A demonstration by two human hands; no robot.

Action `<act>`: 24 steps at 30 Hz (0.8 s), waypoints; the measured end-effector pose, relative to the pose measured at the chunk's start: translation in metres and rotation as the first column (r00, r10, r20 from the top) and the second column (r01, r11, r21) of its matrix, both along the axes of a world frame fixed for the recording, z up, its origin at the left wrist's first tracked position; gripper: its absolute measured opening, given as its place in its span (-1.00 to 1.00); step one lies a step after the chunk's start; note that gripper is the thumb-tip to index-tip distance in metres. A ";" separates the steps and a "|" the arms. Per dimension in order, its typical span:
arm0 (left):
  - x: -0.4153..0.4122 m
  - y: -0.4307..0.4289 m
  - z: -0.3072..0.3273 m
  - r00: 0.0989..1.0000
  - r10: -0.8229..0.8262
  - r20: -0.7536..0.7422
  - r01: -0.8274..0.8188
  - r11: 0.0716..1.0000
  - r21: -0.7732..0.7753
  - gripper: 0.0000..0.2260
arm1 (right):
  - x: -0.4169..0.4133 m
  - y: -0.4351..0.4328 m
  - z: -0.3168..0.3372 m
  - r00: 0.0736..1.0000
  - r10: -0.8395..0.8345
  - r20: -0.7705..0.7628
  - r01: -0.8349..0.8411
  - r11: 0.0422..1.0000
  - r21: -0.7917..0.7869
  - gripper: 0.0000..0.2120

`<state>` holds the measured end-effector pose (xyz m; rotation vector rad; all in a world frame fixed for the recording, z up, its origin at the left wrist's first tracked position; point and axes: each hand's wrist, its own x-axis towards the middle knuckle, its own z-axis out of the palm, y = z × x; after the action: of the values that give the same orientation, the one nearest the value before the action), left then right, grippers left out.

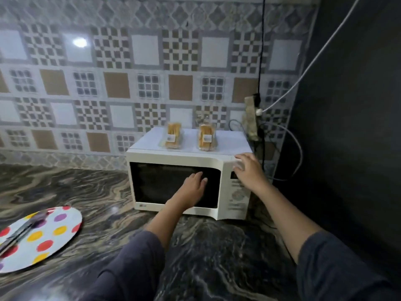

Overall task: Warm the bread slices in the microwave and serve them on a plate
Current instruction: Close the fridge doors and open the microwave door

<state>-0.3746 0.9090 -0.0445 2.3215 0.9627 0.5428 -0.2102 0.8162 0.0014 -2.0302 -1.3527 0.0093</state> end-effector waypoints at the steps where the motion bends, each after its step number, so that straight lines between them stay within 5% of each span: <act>1: 0.013 0.002 -0.007 1.000 -0.008 0.007 0.008 1.000 -0.022 -0.55 | 0.010 0.002 0.000 1.000 -0.013 0.005 0.013 1.000 -0.008 -0.60; 8: 0.082 0.010 -0.049 0.991 0.015 0.134 0.010 0.984 -0.179 -0.71 | 0.055 0.031 -0.023 1.000 -0.016 0.025 0.016 1.000 -0.015 -0.59; 13: 0.096 0.011 -0.072 0.952 0.138 0.272 -0.076 0.971 -0.225 -0.80 | 0.065 0.046 -0.051 0.998 -0.039 0.046 0.027 0.972 0.232 -0.66; 24: 0.106 0.005 -0.091 0.915 0.203 0.350 -0.138 0.970 -0.202 -0.72 | 0.068 0.048 -0.059 0.996 -0.027 0.079 -0.003 0.934 0.358 -0.68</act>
<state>-0.2686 0.9140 -0.1352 1.8998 0.9895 0.8940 -0.1427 0.8645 -0.0577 -1.7449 -1.2852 -0.3099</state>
